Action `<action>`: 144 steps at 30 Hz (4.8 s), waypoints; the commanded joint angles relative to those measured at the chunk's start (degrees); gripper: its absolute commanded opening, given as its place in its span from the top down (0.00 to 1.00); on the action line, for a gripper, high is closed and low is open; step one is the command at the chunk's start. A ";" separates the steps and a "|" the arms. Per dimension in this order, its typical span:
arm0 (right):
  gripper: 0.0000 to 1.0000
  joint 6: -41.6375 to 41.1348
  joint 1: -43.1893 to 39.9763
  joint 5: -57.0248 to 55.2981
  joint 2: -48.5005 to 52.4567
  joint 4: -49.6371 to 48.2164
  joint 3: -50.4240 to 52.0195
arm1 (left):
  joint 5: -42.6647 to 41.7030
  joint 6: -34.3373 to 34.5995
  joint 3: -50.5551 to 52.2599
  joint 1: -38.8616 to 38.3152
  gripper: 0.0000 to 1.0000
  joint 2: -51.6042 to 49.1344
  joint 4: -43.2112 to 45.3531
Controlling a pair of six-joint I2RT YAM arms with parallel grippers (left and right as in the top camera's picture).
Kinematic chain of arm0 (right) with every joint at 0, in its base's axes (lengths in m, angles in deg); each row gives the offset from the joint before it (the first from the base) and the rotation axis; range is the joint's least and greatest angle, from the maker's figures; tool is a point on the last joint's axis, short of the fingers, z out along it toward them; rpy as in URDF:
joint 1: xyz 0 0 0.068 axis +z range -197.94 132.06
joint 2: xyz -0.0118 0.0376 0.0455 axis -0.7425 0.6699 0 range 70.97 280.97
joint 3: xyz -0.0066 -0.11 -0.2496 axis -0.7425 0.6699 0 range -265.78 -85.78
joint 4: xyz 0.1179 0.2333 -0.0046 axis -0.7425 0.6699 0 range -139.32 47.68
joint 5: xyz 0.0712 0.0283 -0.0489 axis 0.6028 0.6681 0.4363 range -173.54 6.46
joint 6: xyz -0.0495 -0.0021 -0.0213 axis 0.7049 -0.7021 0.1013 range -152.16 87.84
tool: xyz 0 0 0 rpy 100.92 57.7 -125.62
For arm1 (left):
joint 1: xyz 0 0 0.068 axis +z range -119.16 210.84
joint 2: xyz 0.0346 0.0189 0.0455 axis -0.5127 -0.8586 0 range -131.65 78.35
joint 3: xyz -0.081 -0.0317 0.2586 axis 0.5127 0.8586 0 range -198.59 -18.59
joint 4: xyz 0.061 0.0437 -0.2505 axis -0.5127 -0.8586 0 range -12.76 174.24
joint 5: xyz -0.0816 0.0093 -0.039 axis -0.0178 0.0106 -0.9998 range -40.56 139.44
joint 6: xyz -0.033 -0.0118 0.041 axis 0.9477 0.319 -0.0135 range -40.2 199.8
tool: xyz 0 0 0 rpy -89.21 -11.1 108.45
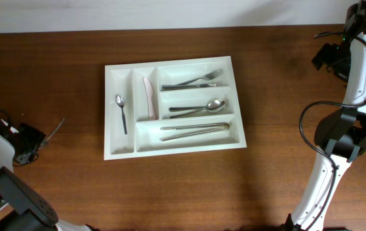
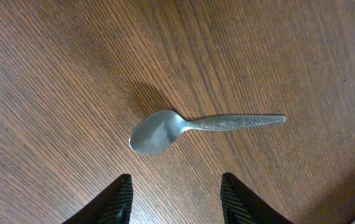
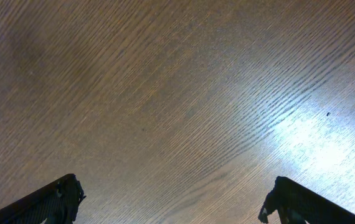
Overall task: Pack container
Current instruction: 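Move the left gripper down to the remaining silver spoon on the table, then close the left gripper on the second silver spoon and lift it, then carry the spoon into the left compartment and release it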
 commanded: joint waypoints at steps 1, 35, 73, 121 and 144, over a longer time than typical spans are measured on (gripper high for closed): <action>0.01 0.13 -0.09 -0.11 -2.10 -0.02 -1.16 | -1.22 -1.84 0.55 0.72 0.48 0.22 0.59; 0.01 0.13 -0.09 -0.11 -2.10 -0.02 -1.16 | -1.49 -1.79 0.70 1.73 0.60 -10.80 6.10; 0.01 0.13 -0.09 -0.11 -2.10 -0.02 -1.16 | -15.13 -1.11 -11.78 -4.63 0.98 -1.86 5.07; 0.01 0.13 -0.09 -0.11 -2.10 -0.02 -1.16 | 32.92 8.13 -12.33 -46.69 0.98 -3.41 -6.03; 0.01 0.13 -0.09 -0.11 -2.10 -0.02 -1.16 | 32.24 6.43 -16.57 -46.82 0.24 -5.11 -5.01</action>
